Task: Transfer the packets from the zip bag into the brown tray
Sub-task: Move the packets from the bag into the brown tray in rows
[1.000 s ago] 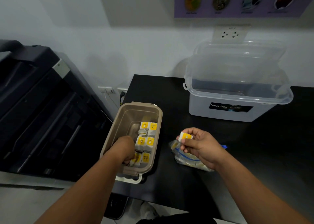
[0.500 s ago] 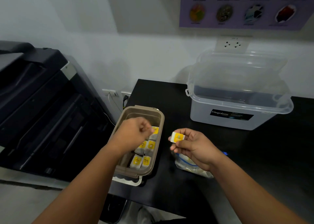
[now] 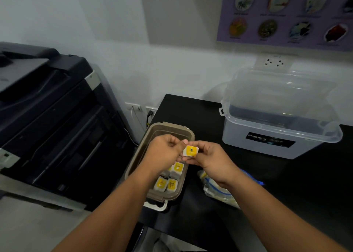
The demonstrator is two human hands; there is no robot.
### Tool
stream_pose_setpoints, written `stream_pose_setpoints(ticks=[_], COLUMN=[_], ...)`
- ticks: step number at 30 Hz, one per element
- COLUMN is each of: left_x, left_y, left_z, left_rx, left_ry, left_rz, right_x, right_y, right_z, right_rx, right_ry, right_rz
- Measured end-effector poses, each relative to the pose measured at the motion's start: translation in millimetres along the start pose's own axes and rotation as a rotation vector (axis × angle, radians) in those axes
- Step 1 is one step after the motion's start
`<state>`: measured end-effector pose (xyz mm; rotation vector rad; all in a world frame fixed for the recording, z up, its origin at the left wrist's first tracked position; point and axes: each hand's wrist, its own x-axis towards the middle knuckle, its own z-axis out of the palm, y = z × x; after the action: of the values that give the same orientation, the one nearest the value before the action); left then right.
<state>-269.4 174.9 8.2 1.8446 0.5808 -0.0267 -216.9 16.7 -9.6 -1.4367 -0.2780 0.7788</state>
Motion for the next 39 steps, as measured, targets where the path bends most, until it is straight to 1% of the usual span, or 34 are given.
stream_pose_setpoints(ticks=[4, 6, 8, 10, 13, 15, 16, 19, 23, 26, 28, 31, 33, 37, 39], left_x=[2, 1, 0, -2, -4, -7, -8, -10, -13, -8, -1, 8, 12, 20, 22], left_y=[-2, -4, -7, -11, -14, -14, -13, -12, -11, -16, -23, -36, -41, -49, -52], left_z=[-10, -15, -19, -23, -29, -34, -36, -41, -44, -47, -50, -53, -51, -41, -36], left_rx=[-0.163, -0.242, -0.301, -0.314, -0.300, -0.245, -0.206, -0.129, -0.116, -0.133, -0.038, 0.305, 0.499, 0.714, 0.819], left_ry=[-0.036, -0.068, -0.082, -0.073, -0.043, -0.024, -0.022, -0.049, -0.054, -0.007, 0.048, 0.066, 0.023, -0.125, -0.229], left_rz=[-0.181, -0.207, -0.203, -0.179, -0.088, -0.011, 0.020, 0.066, 0.067, 0.055, 0.036, 0.008, -0.031, -0.144, -0.174], right_x=[1, 3, 7, 12, 17, 18, 18, 19, 21, 22, 22, 17, 12, 7, 6], right_y=[-4, -4, -2, 1, 1, -2, -2, 0, 1, 1, 2, 5, 8, 18, 26], right_z=[10, 13, 15, 18, 25, 26, 26, 26, 29, 31, 30, 23, 17, 10, 8], right_rx=[-0.329, -0.444, -0.501, -0.413, -0.079, 0.110, 0.130, 0.037, -0.059, -0.125, -0.139, -0.199, -0.247, -0.309, -0.333], right_ry=[-0.019, -0.023, -0.028, -0.028, 0.048, 0.069, 0.059, 0.061, 0.083, 0.107, 0.153, 0.213, 0.254, 0.327, 0.341], right_rz=[-0.144, -0.182, -0.178, -0.110, 0.031, 0.077, 0.071, 0.025, -0.005, -0.008, -0.019, -0.046, -0.059, -0.049, -0.006])
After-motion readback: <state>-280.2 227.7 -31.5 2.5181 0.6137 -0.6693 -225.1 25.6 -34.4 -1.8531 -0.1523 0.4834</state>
